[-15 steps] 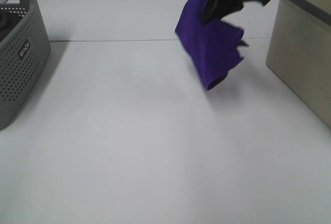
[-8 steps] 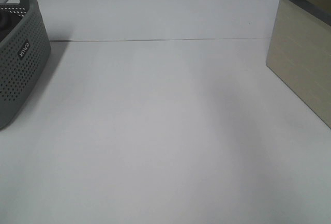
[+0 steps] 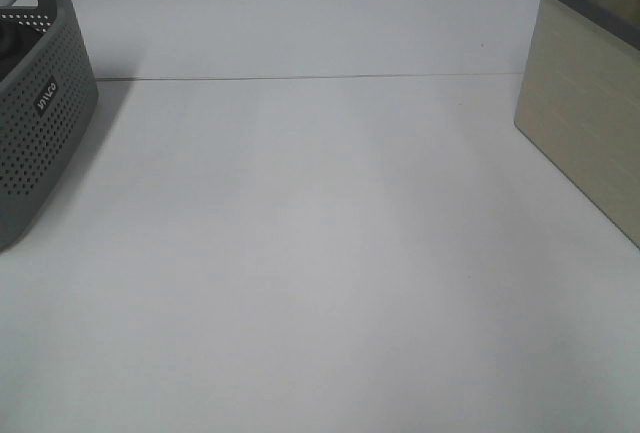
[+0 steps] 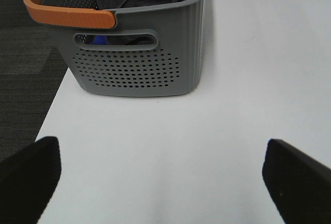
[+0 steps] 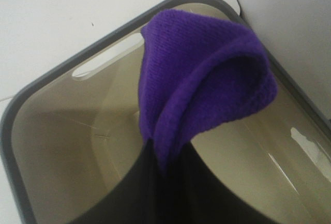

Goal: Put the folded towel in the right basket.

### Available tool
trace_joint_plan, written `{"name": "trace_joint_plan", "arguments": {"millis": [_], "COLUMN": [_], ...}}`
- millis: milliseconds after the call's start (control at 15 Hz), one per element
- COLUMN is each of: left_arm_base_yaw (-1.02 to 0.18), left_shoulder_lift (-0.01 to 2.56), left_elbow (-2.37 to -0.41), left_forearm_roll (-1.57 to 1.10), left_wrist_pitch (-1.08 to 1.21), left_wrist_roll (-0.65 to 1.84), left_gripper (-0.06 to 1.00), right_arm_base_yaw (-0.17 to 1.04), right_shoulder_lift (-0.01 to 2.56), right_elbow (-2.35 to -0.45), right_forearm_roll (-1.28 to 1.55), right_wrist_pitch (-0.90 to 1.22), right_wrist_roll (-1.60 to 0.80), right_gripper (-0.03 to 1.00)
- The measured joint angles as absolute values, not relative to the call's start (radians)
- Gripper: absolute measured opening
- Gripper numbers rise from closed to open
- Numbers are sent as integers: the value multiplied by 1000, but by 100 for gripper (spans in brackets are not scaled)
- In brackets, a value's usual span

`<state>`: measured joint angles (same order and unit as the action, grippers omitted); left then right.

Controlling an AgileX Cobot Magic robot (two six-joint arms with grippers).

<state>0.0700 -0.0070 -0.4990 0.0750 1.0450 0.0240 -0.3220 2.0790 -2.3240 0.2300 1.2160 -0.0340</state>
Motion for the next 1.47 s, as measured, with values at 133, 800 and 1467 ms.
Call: {"name": "trace_joint_plan", "arguments": {"millis": [133,800,1467], "left_arm_base_yaw": [70,70,70], "left_shoulder_lift": [-7,-7,-7], "left_elbow": [-499,-499,-499], "left_forearm_roll": [75,75,75], "left_wrist_pitch": [1045,1045,1045], "left_wrist_roll": [24,24,24], "left_gripper": [99,99,99], "right_arm_base_yaw": [-322,-293,31], "right_shoulder_lift": [2141,2116,1590], "right_elbow": [-2324,-2324,-1900], "right_forearm_roll": [215,194,36], "right_wrist_pitch": [1222,1222,1210], "right_wrist_roll": [-24,-43,45], "right_gripper": [22,96,96]}}
